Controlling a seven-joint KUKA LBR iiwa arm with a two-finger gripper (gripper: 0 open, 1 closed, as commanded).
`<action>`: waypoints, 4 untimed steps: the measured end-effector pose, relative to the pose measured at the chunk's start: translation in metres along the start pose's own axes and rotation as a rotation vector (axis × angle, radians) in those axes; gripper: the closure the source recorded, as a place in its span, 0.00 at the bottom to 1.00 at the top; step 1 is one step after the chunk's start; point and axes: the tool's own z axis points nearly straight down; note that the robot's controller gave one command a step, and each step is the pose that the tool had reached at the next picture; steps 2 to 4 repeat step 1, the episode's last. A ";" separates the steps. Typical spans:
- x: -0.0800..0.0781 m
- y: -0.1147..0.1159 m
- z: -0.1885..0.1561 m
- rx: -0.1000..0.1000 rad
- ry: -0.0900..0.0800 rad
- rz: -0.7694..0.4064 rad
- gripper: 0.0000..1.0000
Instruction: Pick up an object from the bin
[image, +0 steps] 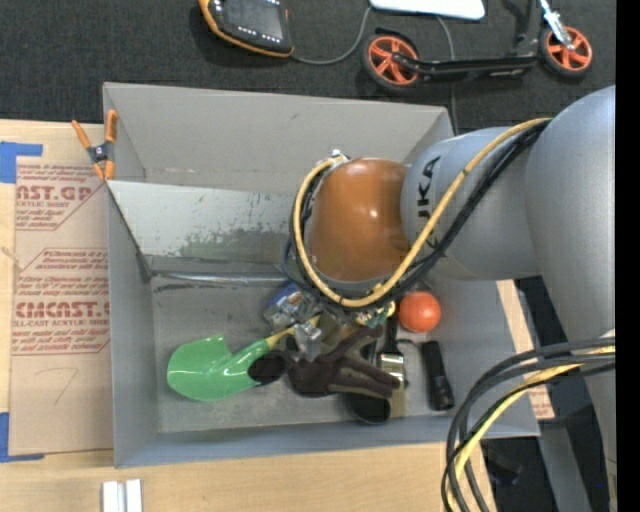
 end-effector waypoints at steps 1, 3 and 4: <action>-0.007 0.003 -0.081 0.000 -0.001 0.015 1.00; -0.007 0.003 -0.081 0.000 -0.001 0.015 1.00; -0.007 0.003 -0.081 0.000 -0.001 0.015 1.00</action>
Offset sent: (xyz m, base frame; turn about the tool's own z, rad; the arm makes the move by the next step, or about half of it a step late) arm -0.0056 -0.0128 0.1168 -0.0444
